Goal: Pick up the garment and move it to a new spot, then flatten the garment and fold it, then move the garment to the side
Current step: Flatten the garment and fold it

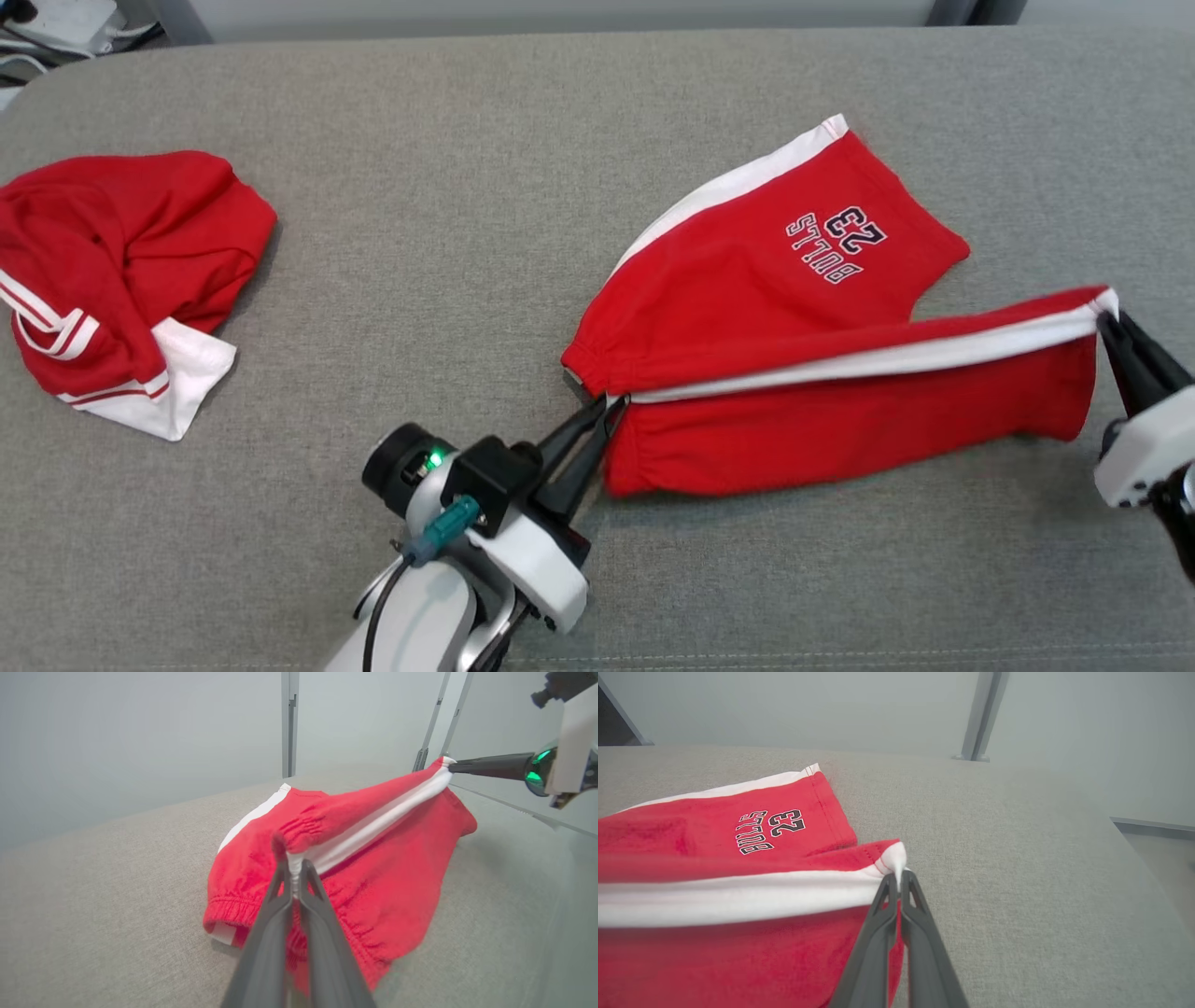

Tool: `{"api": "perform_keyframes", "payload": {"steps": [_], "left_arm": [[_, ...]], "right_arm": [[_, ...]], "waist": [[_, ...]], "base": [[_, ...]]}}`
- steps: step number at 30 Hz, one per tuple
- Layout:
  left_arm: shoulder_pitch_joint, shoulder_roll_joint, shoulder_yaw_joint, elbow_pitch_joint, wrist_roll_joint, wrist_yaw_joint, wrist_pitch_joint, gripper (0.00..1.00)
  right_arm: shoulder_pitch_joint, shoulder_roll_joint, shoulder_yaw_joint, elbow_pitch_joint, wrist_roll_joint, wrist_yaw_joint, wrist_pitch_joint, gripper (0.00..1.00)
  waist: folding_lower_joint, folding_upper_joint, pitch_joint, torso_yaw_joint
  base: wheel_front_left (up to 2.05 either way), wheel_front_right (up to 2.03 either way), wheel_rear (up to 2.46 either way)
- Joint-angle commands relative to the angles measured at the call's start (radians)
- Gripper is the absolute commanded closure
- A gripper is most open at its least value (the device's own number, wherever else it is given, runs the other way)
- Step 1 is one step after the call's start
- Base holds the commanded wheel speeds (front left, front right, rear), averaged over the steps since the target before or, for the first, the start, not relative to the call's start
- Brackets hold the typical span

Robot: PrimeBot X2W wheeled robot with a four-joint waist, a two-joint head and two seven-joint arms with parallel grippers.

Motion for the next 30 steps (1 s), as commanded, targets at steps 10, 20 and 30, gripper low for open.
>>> {"api": "perform_keyframes", "payload": {"steps": [10,20,30], "left_arm": [[-0.232,-0.022,0.032,0.171,-0.050,-0.010,-0.045,1.00],[-0.359,-0.029,-0.028,0.295,-0.116,0.018,-0.055,1.00],[-0.430,-0.029,-0.129,0.287,-0.208,0.046,-0.056,1.00]], "right_arm": [[-0.385,-0.056,0.214,0.230,-0.002,0.000,-0.026,1.00],[-0.636,-0.052,0.427,0.449,0.028,0.000,-0.084,1.00],[-0.765,-0.061,0.547,0.601,0.058,0.000,-0.172,1.00]], "waist": [[0.0000,0.0000,0.103,0.088],[0.0000,0.0000,0.170,0.152],[0.0000,0.0000,0.208,0.192]], "base": [[0.00,0.00,0.00],[0.00,0.00,0.00],[0.00,0.00,0.00]]}}
